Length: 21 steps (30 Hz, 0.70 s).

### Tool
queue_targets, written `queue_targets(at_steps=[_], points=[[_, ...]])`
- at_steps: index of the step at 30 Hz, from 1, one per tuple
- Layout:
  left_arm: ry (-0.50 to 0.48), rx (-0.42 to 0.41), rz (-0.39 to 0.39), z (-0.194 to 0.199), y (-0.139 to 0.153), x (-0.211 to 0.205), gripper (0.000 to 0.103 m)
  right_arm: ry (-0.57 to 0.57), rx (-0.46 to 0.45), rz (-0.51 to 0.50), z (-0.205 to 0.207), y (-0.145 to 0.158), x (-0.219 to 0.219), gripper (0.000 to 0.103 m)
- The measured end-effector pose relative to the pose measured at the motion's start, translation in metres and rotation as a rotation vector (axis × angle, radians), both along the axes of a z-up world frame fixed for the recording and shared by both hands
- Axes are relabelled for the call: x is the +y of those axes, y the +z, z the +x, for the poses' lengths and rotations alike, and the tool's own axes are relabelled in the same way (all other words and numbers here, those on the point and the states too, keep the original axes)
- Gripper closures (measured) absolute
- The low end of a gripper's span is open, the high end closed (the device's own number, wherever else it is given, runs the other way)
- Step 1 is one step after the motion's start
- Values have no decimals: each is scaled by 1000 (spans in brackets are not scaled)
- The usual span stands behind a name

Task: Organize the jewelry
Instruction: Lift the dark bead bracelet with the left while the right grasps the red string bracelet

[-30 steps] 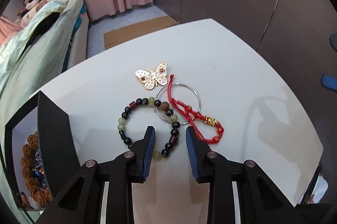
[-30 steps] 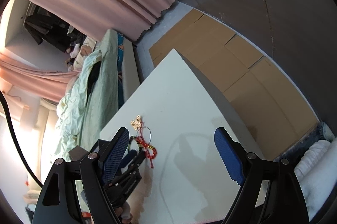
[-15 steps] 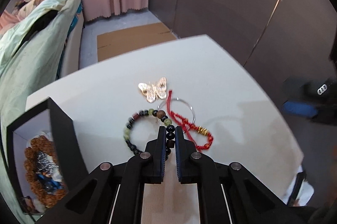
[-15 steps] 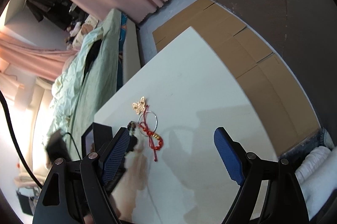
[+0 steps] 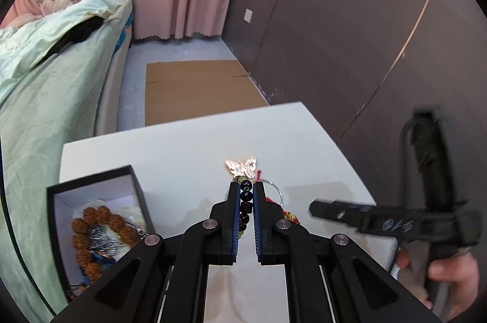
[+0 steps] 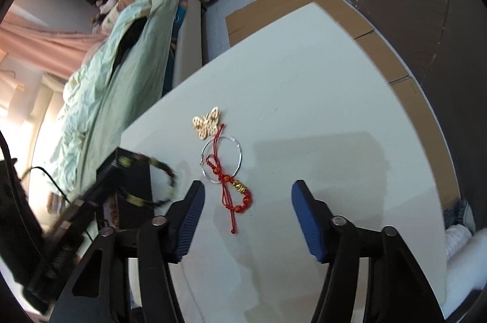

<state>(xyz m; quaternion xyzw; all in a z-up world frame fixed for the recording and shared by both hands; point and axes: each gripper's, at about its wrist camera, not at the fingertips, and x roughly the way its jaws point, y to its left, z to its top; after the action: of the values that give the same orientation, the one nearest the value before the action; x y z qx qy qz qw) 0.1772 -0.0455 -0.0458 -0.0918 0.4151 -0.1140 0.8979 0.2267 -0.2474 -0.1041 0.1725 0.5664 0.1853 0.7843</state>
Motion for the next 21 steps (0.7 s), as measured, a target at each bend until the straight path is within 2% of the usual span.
queue_targets(at_steps=[7,11,17,18,21], points=[[26,-38,-43,-5,18,20,95,78,-10,-111,-3,-7,27,58],[44,-58,-65,-9,27,31,95,99,-12,-174,-3,-11,37,60],[67,-82,-88,-16,37,49,95,121,-63,-289,-3,-12,49,69],[74,-85,-91,-18,39,54,95,118,-69,-299,-5,-12,50,71],[92,-87,-94,-23,39,62,95,143,-82,-334,-6,-12,54,93]])
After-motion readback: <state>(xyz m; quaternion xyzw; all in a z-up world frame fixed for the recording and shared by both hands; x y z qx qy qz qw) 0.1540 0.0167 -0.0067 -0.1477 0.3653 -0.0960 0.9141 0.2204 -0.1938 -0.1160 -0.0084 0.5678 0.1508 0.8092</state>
